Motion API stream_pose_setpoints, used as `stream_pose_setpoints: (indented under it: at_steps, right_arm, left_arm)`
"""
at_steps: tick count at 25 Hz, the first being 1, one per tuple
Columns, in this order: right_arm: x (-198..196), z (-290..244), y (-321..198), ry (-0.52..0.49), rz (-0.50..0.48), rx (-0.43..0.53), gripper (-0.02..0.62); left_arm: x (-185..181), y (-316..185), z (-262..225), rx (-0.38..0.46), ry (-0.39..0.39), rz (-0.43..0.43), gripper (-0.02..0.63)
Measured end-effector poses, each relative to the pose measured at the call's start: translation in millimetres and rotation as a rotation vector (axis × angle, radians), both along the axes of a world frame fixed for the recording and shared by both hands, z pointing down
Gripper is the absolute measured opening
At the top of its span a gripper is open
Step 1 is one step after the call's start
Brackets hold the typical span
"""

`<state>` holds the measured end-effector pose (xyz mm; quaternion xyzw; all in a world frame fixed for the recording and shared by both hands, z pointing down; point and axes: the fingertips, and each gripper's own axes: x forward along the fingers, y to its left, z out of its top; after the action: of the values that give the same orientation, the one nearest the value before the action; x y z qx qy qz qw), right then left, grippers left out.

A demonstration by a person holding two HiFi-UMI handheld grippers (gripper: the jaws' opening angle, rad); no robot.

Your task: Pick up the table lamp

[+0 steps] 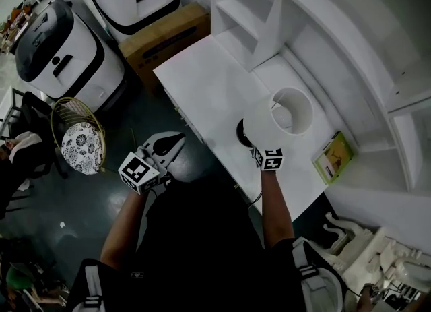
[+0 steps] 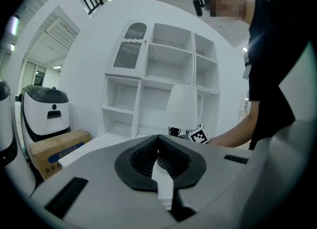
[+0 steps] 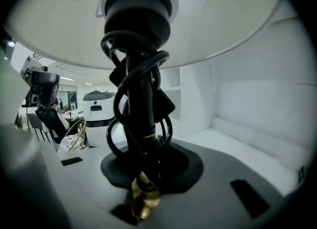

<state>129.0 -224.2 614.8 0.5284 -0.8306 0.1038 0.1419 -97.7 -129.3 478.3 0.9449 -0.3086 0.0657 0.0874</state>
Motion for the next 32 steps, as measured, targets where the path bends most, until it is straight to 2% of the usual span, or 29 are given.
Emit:
stream_pose_setpoints:
  at_steps: [13, 19, 25, 32]
  right_arm:
    - [-14, -59, 4, 0.034, -0.069, 0.006, 0.087]
    - [-10, -93, 0, 0.074, -0.052, 0.029, 0.087]
    - [-9, -113, 1, 0.064, -0.049, 0.017, 0.086]
    - [-6, -113, 2, 0.045, -0.038, 0.017, 0.086]
  left_arm:
    - [-5, -11, 5, 0.022, 0.052, -0.037, 0.012]
    - [-4, -12, 0, 0.023, 0.083, -0.044, 0.012]
    - [-7, -8, 1, 0.013, 0.081, -0.041, 0.012]
    - [-10, -13, 2, 0.019, 0.056, -0.044, 0.011]
